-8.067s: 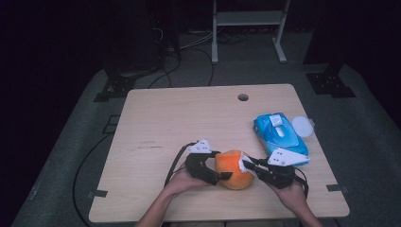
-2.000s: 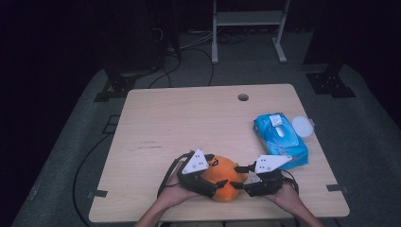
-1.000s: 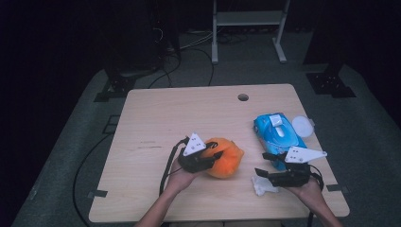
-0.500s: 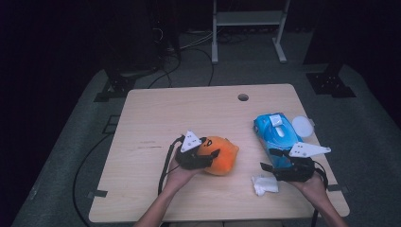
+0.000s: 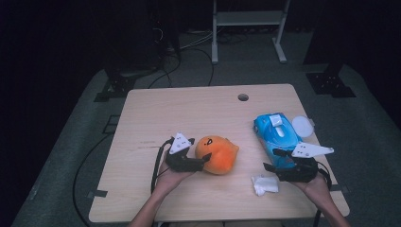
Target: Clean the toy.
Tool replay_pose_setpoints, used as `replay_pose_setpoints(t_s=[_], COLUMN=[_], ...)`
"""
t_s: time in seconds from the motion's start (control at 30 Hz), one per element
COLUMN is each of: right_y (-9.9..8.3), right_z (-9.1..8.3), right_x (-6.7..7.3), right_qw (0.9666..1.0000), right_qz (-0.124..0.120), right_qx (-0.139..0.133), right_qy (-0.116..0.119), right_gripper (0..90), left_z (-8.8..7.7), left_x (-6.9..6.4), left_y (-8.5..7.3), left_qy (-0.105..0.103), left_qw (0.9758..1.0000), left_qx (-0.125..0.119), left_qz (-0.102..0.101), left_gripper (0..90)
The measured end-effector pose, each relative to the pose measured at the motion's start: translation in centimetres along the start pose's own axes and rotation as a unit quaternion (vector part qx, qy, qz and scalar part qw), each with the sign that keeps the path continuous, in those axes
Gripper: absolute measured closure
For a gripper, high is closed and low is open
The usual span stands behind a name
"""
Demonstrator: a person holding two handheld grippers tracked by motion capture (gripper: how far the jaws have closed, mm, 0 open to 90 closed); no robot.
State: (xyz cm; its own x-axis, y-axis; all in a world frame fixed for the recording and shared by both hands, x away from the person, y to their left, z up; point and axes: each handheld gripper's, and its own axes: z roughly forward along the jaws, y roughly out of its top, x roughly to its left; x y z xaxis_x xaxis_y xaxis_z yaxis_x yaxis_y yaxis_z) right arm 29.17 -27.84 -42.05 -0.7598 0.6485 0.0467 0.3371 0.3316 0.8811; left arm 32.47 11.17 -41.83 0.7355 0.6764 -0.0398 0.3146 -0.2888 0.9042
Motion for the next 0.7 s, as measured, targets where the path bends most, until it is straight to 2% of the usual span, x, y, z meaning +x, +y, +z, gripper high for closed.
replay_pose_setpoints(t_s=[0.7], right_y=[-0.5], right_z=[-0.8], right_x=[-0.3], right_qw=[0.9999], right_qz=[0.002], right_qx=[0.007], right_qy=[-0.007], right_gripper=[30.7], left_z=[-3.0], left_x=[1.1], left_y=[-1.8], left_qy=[0.021], left_qw=[0.9997], left_qx=[0.005], left_qz=[-0.011], left_gripper=[10.2])
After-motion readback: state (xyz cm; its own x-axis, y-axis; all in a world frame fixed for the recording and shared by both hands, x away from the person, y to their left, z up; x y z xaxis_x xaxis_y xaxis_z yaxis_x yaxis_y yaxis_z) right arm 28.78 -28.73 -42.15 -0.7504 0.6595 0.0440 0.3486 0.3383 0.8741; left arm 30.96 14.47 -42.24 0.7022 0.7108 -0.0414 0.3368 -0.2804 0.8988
